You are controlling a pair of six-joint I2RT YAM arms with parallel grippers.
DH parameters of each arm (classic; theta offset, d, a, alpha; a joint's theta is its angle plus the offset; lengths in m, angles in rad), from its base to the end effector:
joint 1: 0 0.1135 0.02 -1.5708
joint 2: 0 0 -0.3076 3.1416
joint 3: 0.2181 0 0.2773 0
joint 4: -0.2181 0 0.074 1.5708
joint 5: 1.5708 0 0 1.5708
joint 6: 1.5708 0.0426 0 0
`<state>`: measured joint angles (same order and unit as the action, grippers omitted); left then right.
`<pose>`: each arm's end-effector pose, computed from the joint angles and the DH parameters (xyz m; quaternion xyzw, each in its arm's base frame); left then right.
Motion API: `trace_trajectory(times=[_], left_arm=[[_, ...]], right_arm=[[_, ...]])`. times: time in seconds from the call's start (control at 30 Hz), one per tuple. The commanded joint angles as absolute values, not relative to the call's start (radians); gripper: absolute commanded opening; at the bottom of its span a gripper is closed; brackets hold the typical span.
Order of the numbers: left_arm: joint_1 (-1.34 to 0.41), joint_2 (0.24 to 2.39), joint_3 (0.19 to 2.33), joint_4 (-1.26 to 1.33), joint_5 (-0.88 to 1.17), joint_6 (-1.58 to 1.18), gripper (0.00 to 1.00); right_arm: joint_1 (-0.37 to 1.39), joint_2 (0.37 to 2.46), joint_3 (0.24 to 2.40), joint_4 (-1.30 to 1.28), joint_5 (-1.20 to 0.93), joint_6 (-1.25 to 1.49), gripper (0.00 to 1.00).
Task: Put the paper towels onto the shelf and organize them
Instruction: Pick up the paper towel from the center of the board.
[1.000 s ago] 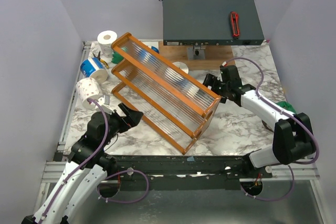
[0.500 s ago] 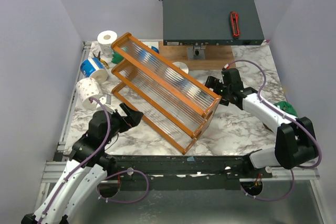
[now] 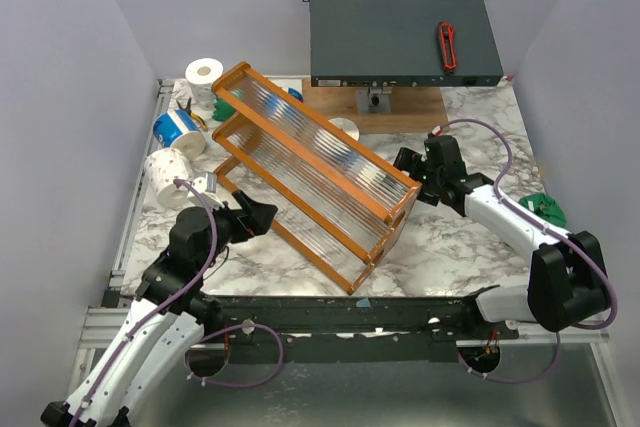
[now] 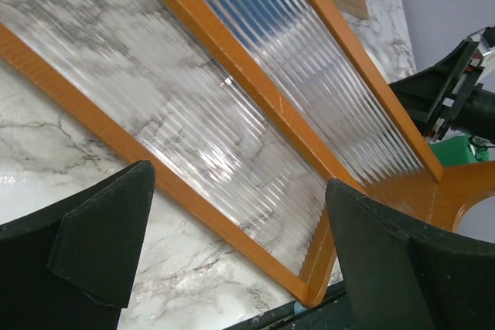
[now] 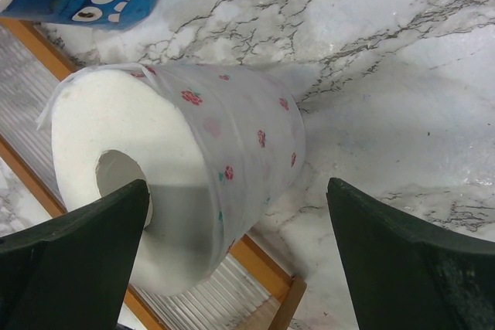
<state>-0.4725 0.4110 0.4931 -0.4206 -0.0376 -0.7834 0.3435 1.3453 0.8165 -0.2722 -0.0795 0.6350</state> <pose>0.1012 -0.0499 0.2797 -0.1371 0.8044 -0.3270 0.4766 0.2779 0.1030 0.2449 0.1197 0.9185 0.2088 0.3138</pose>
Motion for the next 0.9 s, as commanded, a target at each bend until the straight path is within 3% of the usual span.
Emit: trace_trajectory(times=[0.0, 0.67, 0.87], left_arm=[[-0.467, 0.381, 0.47, -0.338, -0.009, -0.749, 0.95], [-0.468, 0.394, 0.46, -0.354, -0.006, -0.788, 0.93], [-0.468, 0.394, 0.461, -0.357, -0.004, -0.795, 0.93]], right_arm=[[0.347, 1.338, 0.815, -0.248, -0.039, 0.634, 1.0], [0.346, 1.367, 0.758, -0.213, -0.055, 0.611, 0.81], [0.347, 1.379, 0.74, -0.199, -0.063, 0.623, 0.61]])
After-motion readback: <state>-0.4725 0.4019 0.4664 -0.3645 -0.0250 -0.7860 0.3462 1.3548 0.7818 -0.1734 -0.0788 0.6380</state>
